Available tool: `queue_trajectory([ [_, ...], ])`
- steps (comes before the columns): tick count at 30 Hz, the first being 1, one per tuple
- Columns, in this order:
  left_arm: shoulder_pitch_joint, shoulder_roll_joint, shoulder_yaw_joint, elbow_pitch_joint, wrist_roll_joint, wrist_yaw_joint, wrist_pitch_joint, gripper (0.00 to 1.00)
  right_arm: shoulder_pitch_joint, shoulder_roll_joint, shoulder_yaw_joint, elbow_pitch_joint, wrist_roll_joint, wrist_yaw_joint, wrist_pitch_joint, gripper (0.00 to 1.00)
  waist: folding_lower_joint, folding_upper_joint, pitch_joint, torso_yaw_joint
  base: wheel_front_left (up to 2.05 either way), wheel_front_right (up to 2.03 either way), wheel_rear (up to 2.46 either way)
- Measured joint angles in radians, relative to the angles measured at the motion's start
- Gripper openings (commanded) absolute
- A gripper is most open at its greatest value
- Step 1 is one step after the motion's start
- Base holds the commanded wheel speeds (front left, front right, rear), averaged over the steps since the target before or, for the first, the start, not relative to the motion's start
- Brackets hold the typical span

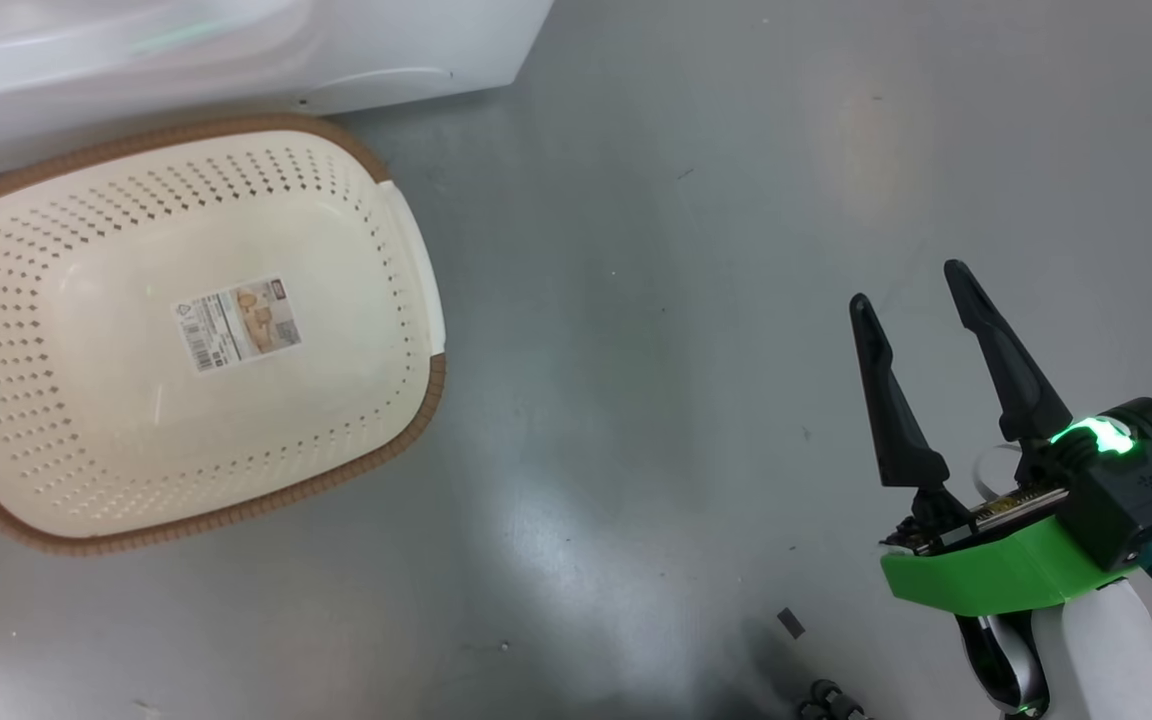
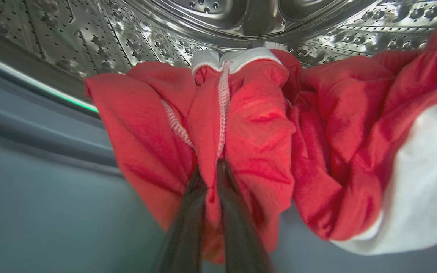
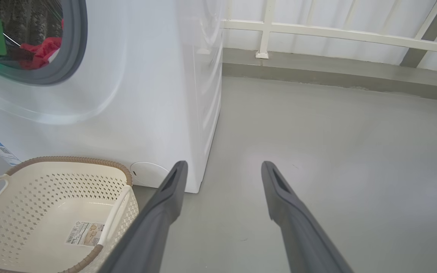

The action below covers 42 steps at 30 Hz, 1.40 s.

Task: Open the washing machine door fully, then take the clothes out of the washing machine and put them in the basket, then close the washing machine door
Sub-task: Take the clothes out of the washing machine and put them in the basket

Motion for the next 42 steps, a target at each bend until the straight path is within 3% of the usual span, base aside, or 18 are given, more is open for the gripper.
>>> queue_trajectory([
  [16, 0.054, -0.019, -0.022, -0.048, -0.008, -0.025, -0.174, 0.00, 0.000, 0.000, -0.023, -0.001, 0.000, 0.000, 0.000, 1.00, 0.0000, -0.0001, 0.008, 0.059, 0.00, 0.00, 0.00],
  [26, 0.171, -0.019, -0.019, -0.221, -0.019, -0.023, -0.274, 0.00, 0.000, 0.000, -0.029, -0.002, 0.000, 0.000, 0.000, 1.00, 0.0000, 0.0000, -0.005, 0.100, 0.00, 0.00, 0.00],
  [32, 0.258, -0.018, -0.009, -0.380, -0.024, 0.008, -0.292, 0.00, 0.000, -0.001, -0.034, -0.002, -0.001, 0.000, 0.000, 1.00, 0.0000, -0.0001, -0.011, 0.115, 0.00, 0.00, 0.00],
  [42, 0.535, -0.014, 0.007, -0.795, -0.028, 0.122, -0.294, 0.00, 0.000, -0.001, -0.046, -0.002, -0.001, 0.000, 0.000, 1.00, 0.0000, 0.0000, -0.039, 0.143, 0.00, 0.00, 0.00],
])
